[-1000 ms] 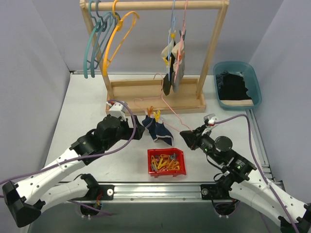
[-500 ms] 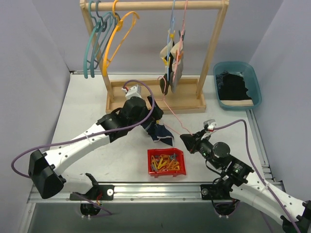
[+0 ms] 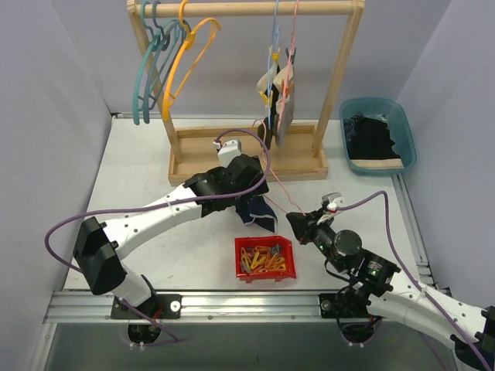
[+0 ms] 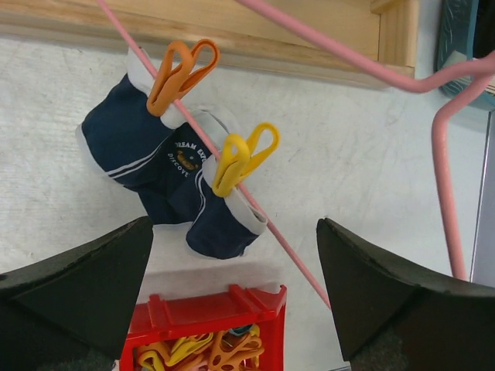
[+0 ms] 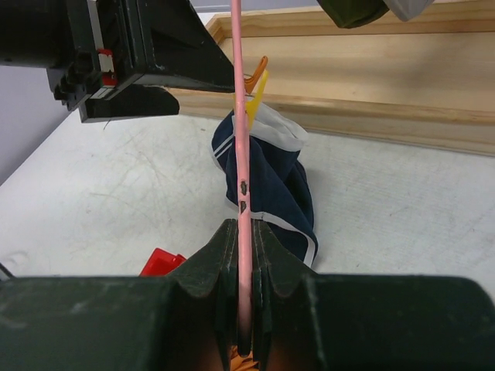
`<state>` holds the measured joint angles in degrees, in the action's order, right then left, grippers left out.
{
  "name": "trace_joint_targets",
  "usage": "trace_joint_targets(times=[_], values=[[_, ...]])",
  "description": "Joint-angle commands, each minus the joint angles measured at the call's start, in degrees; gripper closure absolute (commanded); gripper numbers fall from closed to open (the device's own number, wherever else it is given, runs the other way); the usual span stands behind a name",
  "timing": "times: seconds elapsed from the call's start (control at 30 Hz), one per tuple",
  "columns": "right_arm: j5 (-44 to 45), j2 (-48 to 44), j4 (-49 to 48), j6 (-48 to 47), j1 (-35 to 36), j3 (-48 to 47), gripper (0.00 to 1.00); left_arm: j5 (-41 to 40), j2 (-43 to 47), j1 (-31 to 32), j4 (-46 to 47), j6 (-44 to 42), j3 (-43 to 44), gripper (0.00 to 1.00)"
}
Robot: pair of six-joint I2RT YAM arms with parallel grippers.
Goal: Remove the underwear clipped to the hanger
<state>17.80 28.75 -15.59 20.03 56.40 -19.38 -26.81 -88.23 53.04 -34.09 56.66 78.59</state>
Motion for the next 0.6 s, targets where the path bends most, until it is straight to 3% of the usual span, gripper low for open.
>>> trace_joint_targets(times=[0.0, 0.2, 0.27, 0.37, 0.57], values=[[3.7, 0.6, -5.8, -0.5, 0.7, -1.3, 1.0, -4.5, 0.3, 0.7, -0.9, 0.6, 1.8, 0.02], [3.1, 1.1, -7.5, 0.5, 1.4, -1.0, 1.0, -6.7, -0.3, 1.1, 1.3, 0.3, 1.0, 0.0], [2.7, 0.8, -8.1, 1.1, 1.4, -0.8, 1.0, -7.5, -0.2, 1.5, 2.2, -0.3, 0.7, 0.08], [2.2, -0.4, -9.3, 3.5, 1.4, -0.1, 1.0, -8.8, 0.2, 1.8, 2.5, -0.6, 0.5, 0.11], [1.8, -3.3, -14.0, 15.8, 1.4, 2.2, 1.0, -14.0, 7.2, 3.7, 6.2, 0.3, -5.3, 0.14]])
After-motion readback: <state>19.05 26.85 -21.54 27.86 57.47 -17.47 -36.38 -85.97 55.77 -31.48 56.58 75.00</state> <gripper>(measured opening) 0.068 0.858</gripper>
